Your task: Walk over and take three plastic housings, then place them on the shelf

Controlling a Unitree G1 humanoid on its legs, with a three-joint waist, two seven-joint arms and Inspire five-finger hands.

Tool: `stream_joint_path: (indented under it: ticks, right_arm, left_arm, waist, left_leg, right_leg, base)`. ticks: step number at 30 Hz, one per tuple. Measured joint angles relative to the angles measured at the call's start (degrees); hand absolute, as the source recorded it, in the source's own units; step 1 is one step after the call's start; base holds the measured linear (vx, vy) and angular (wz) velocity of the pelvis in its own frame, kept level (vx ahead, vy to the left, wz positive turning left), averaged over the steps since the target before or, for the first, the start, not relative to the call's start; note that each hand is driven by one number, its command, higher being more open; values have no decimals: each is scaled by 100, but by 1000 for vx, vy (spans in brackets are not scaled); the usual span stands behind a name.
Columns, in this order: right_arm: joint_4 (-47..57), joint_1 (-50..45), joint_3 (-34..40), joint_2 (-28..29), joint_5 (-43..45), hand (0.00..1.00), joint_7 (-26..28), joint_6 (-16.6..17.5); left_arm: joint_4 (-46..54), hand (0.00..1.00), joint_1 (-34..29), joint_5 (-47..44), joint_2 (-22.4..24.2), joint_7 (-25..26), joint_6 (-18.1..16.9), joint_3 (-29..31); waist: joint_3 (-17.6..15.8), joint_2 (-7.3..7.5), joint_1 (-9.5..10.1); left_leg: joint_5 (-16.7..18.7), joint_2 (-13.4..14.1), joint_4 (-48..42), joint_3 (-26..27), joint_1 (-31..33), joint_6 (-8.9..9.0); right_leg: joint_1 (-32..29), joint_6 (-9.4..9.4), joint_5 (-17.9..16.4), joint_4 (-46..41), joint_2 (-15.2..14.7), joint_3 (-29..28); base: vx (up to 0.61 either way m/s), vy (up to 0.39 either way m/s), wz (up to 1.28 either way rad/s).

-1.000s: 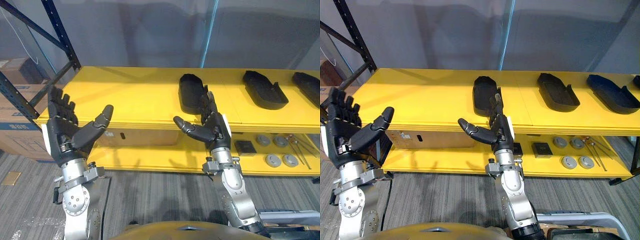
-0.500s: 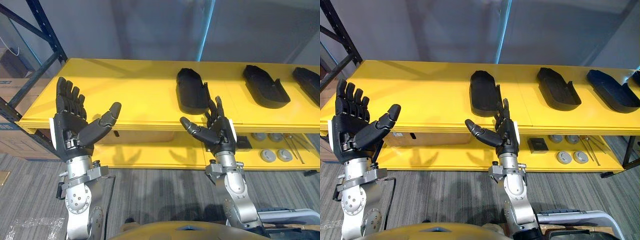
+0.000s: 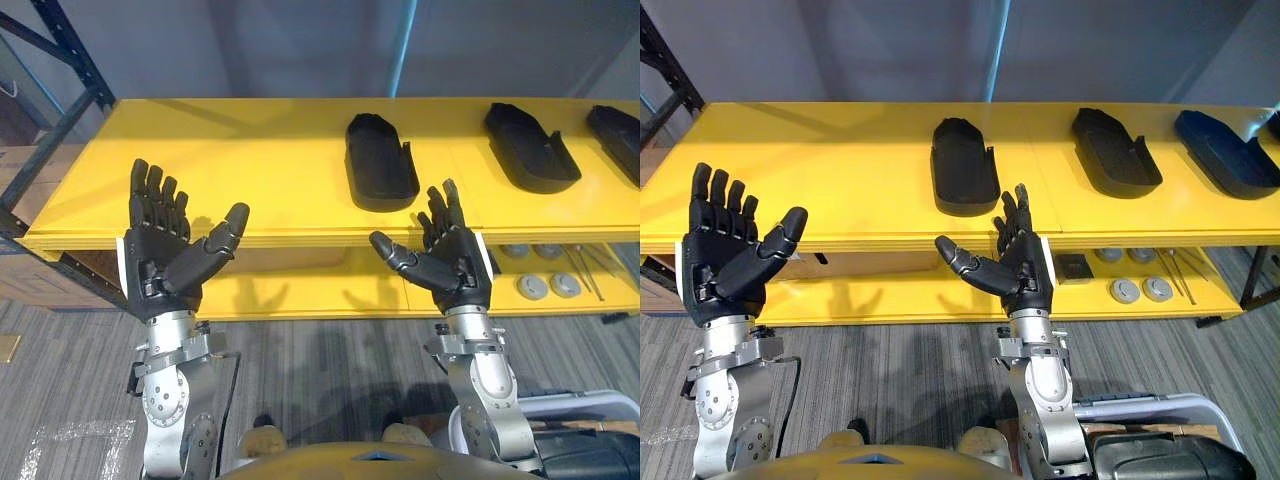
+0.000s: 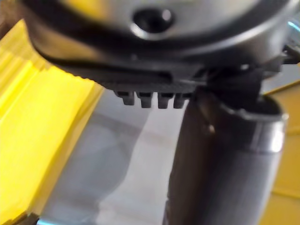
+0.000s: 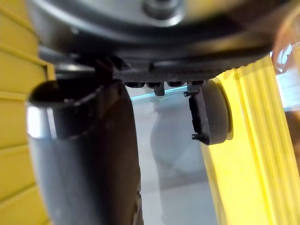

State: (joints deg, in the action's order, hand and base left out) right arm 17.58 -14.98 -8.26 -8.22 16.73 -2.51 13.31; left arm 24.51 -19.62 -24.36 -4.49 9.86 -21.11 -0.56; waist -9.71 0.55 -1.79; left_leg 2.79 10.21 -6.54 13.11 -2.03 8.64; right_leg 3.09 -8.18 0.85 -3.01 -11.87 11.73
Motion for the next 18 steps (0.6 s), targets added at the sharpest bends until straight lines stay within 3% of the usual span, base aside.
stream_joint_path:
  ticks: [11,18]
  right_arm:
    - [15,20,-62,-133,182,100,391,-4]
    - [-5,207,-321,-267,162,100,365,-50]
  left_arm:
    - [-65,100,7,2,-34,135,0,-184]
    - [-179,100,7,8,-67,248,4,-195]
  waist:
    - [-59,-29,6]
    - [-99,-73,6]
  left_leg:
    - [120,36,-256,47,170,-21]
    - [113,38,-315,17,310,-31]
  right_leg:
    - [-90,-2,-2,-52,8,-91]
    - [-205,-3,-4,-99,3,-87]
  base:
    - [0,1,-2]
    - [-5,0,1]
